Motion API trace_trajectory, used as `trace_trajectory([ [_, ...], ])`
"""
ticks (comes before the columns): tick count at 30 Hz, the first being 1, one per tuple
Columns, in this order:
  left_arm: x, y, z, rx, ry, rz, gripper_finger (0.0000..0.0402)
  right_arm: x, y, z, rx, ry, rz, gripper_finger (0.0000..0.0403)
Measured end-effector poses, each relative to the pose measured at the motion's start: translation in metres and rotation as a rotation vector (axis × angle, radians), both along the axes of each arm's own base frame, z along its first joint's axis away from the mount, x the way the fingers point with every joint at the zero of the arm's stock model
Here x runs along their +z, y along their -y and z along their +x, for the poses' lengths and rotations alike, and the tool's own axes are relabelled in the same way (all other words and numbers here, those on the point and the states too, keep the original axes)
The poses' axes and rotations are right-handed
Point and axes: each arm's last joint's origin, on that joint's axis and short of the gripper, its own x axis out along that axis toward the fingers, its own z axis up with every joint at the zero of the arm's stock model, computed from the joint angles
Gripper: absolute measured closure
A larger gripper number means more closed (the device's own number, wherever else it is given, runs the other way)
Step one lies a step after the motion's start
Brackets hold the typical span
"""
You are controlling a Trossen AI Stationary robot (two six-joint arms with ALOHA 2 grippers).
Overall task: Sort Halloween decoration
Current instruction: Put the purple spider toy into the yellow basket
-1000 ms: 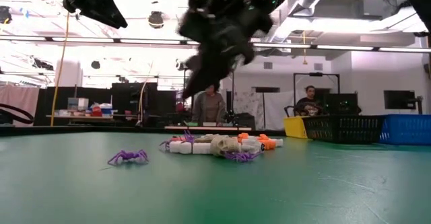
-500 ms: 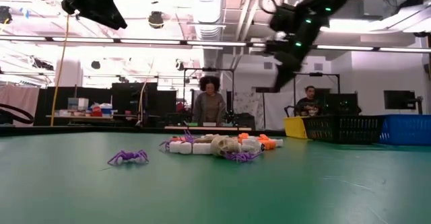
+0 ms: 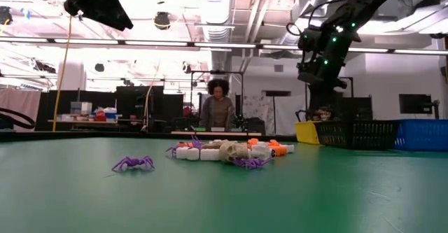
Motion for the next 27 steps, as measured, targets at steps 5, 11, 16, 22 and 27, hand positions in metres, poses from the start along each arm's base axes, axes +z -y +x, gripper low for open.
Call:
trace_trajectory([
  [5,0.000,0.000,0.000,-0.010,0.006,-0.018,0.0223,-0.001,-0.001,0.001,-0.005,-0.002,0.003,0.0244],
  [11,0.000,0.001,0.001,-0.028,0.015,-0.042,0.0223,0.019,-0.015,0.009,0.098,0.074,-0.032,0.0234],
  [16,0.004,0.002,0.000,-0.076,0.042,-0.063,0.0223,0.043,-0.058,0.044,0.425,0.337,-0.005,0.0240],
  [22,0.006,0.002,0.000,-0.101,0.052,-0.056,0.0223,0.049,-0.144,0.099,0.819,0.497,0.015,0.0243],
  [27,0.006,0.003,0.000,-0.125,0.047,-0.071,0.0223,0.038,-0.220,0.123,1.011,0.515,0.033,0.0243],
])
